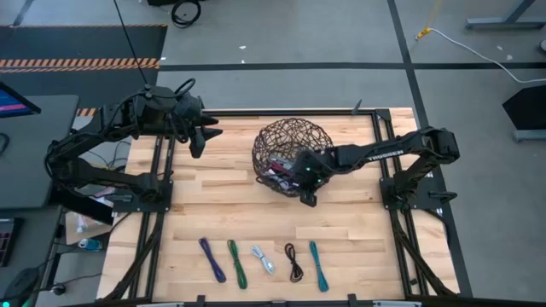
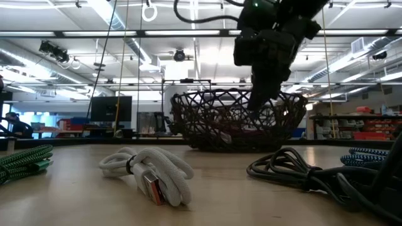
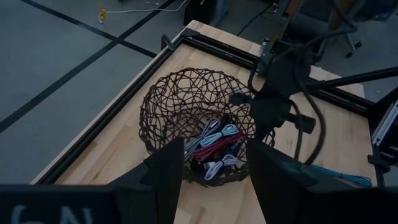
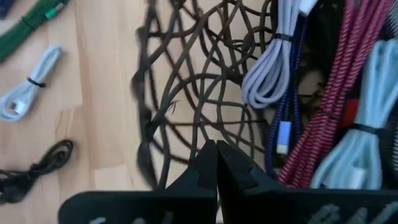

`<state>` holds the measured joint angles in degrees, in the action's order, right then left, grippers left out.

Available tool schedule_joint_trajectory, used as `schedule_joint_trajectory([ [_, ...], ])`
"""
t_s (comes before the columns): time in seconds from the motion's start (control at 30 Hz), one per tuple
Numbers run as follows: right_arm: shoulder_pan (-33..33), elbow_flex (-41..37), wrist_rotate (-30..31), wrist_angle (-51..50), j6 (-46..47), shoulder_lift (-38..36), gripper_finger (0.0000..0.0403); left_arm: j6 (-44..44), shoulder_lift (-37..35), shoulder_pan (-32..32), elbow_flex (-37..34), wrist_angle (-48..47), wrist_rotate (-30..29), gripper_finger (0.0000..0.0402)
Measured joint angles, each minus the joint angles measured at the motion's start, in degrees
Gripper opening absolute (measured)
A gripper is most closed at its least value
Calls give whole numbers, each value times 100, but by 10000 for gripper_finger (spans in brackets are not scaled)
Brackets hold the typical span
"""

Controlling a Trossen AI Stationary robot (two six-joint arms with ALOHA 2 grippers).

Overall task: Pick and place USB-C Cables
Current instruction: Adjust the black mesh basket

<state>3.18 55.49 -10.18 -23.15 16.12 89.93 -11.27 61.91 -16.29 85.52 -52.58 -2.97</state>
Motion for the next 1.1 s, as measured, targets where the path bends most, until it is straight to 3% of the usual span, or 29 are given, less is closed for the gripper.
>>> schedule_joint_trajectory([
  [0.5,-233,-302,-200,1802,945,0,0,11,0,2,0,0,0,180],
  [0.8,508,-255,943,1337,619,-124,0,9,2,0,0,-2,1,180],
  [1.1,1599,1013,1738,-355,-469,-803,0,9,2,2,0,-11,1,180],
])
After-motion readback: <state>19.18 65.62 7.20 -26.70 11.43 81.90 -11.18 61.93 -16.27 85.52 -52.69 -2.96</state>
